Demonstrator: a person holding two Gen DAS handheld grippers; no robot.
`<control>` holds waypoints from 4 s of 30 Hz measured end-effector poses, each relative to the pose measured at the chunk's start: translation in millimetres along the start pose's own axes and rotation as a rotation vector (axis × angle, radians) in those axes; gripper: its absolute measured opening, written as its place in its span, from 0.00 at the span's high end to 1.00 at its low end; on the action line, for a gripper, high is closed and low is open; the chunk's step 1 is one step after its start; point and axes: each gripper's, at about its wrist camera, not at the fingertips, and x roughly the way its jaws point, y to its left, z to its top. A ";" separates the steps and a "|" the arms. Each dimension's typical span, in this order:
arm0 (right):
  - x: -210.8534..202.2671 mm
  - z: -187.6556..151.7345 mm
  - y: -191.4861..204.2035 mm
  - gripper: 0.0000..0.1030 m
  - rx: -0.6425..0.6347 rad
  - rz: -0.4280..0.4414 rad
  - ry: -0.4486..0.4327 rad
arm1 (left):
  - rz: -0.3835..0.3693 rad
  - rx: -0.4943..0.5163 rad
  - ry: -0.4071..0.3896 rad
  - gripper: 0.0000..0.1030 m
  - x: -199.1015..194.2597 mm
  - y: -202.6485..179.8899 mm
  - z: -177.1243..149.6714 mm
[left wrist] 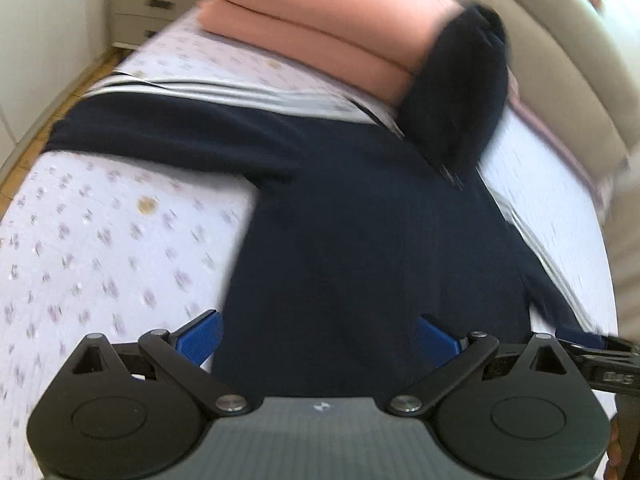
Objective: Fold large clothes
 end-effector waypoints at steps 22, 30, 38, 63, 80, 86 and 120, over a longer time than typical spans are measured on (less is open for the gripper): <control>198.7 17.9 61.4 0.00 -0.171 -0.057 -0.099 | 0.022 -0.002 -0.235 0.00 103.5 122.8 14.4; 192.1 0.0 61.0 0.00 -0.127 -0.060 -0.221 | -0.149 -0.302 -0.444 0.04 104.0 186.6 45.0; 219.0 111.3 91.4 0.00 -0.049 -0.065 -0.267 | -0.020 -0.519 -0.625 0.39 109.3 258.2 98.9; 168.7 37.1 76.7 0.00 -0.047 -0.004 -0.199 | -0.138 0.051 -1.053 0.95 25.0 96.1 130.9; 55.4 -30.9 -145.5 0.00 0.287 -0.152 -0.313 | -0.381 0.527 -0.163 0.59 187.8 -185.8 14.3; 80.1 16.9 -97.2 0.00 0.117 -0.065 -0.367 | -0.409 0.558 -0.176 0.26 144.8 -115.9 45.9; 113.5 -55.1 -255.8 0.08 0.830 0.275 -0.567 | -0.465 0.077 -0.128 0.36 259.0 12.8 199.4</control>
